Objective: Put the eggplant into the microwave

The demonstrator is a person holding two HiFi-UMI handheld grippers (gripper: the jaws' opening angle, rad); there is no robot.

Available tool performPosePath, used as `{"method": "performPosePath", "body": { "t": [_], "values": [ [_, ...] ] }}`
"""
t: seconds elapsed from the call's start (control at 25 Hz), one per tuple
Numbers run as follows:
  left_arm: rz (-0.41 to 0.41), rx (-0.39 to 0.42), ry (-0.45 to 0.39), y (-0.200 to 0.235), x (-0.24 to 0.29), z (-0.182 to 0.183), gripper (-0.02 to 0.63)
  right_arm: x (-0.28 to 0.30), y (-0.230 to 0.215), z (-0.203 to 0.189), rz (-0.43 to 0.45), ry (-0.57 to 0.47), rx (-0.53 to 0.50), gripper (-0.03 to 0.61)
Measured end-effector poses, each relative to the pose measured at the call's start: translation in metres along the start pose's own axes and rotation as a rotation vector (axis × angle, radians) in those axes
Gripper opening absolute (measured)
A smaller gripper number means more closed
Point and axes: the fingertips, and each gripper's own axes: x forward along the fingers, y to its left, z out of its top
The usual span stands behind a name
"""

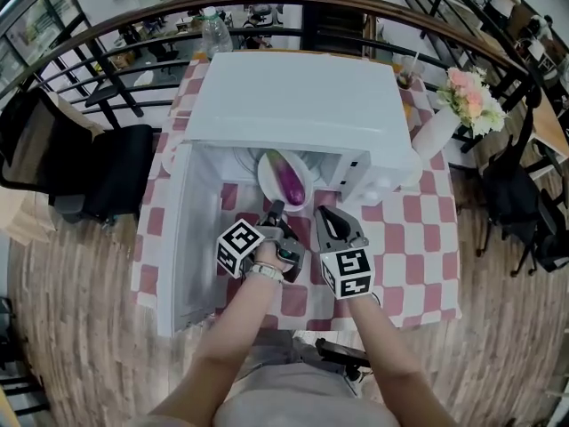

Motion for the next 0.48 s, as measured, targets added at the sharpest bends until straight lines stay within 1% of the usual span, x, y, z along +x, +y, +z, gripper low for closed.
{"method": "performPosePath", "body": {
  "t": [0.2,0.48],
  "values": [
    [0.010,-0.005,-0.020,0.005,0.012,0.007,0.014,0.007,0.004,-0.003,0.007,0.002,0.030,0.026],
    [0.030,-0.007,-0.026,0.002,0.027,0.016,0.014,0.016,0.013,-0.004,0.015,0.004,0.048,0.026]
  ]
}}
